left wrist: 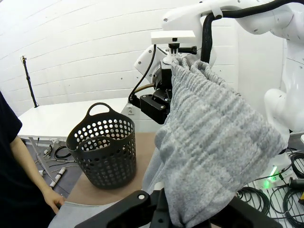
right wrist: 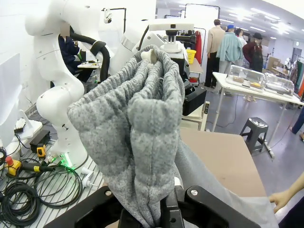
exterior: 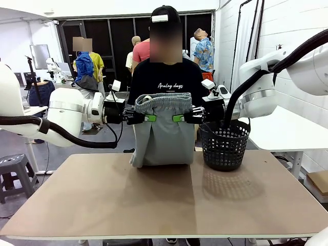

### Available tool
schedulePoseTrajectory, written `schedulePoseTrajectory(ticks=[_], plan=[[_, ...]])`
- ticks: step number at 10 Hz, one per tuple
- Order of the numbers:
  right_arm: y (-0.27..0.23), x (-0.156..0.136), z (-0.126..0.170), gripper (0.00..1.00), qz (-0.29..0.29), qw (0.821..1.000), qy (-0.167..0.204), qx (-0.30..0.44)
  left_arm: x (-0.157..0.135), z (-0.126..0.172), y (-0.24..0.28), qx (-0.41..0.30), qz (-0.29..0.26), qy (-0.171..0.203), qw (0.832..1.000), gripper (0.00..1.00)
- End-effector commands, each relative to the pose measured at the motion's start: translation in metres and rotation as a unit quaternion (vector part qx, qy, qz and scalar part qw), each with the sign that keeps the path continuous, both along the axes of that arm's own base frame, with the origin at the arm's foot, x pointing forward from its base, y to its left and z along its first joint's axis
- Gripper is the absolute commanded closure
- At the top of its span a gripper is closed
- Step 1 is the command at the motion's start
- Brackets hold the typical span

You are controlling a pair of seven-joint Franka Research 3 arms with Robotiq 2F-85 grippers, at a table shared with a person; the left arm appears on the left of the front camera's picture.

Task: Fold the training pants.
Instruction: Release the ends of the Training pants and then grab the overlapped ends.

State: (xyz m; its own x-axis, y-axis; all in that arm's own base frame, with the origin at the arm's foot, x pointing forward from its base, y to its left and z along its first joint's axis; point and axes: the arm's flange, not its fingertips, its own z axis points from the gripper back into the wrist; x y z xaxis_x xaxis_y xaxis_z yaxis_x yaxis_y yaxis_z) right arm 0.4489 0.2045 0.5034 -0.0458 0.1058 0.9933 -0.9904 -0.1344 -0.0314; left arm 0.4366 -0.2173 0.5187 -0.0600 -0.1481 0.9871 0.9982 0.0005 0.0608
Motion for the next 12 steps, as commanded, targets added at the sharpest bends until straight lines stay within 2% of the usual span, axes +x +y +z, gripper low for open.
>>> schedulePoseTrajectory(ticks=[1, 12], plan=[[0.0002, -0.0017, 0.0017, 1.00, 0.002, 1.000, 0.002, 0.008, -0.0016, 0.0033, -0.0019, -0.008, 0.006, -0.006, 1.000, 1.00], [0.0002, -0.0017, 0.0017, 1.00, 0.002, 1.000, 0.002, 0.008, -0.0016, 0.0033, -0.0019, -0.008, 0.006, -0.006, 1.000, 1.00]])
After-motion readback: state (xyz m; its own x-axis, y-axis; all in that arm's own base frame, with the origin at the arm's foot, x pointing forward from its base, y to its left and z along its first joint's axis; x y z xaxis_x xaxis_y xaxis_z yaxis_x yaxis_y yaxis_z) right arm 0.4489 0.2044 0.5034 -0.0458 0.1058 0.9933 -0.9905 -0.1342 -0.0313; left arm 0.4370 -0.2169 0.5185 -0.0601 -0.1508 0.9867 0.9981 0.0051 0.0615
